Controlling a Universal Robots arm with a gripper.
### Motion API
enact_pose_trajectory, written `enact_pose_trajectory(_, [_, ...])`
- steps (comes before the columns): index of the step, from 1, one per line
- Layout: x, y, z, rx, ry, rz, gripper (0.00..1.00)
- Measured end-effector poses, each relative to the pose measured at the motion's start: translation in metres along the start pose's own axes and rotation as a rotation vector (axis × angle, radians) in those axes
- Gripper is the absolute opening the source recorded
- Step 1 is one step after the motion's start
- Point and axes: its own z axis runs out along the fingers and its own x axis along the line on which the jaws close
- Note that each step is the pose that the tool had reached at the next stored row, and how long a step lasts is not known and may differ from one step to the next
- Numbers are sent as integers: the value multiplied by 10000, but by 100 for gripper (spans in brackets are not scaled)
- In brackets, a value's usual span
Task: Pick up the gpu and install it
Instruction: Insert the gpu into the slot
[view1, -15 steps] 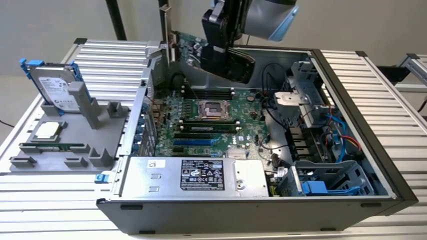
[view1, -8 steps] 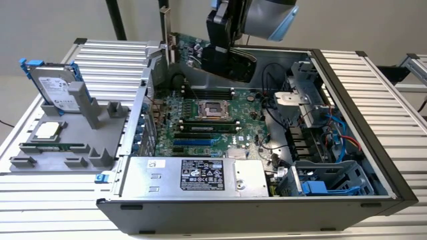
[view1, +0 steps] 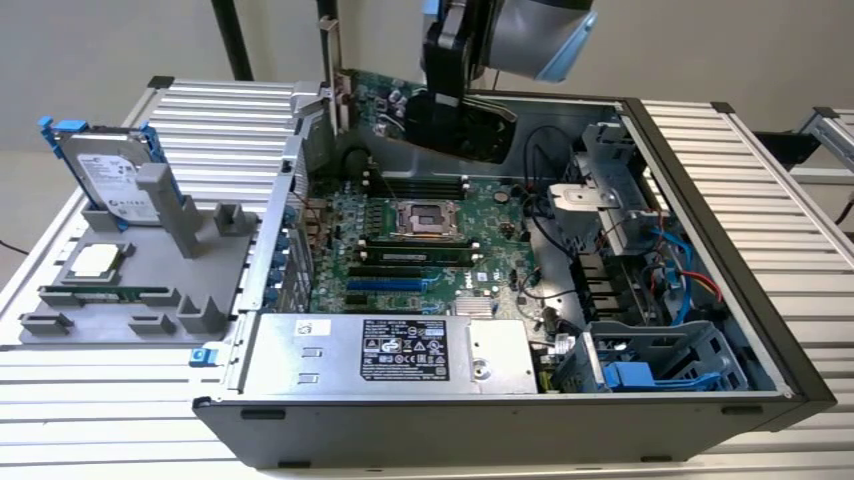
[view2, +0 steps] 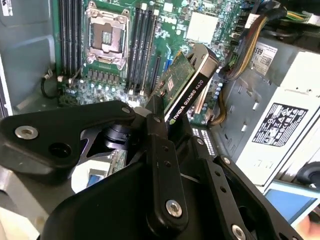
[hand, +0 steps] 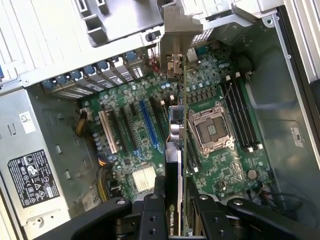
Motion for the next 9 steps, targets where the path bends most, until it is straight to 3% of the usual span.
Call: enact_pose_trajectory(9, [-9, -24, 0, -13, 25, -829, 0])
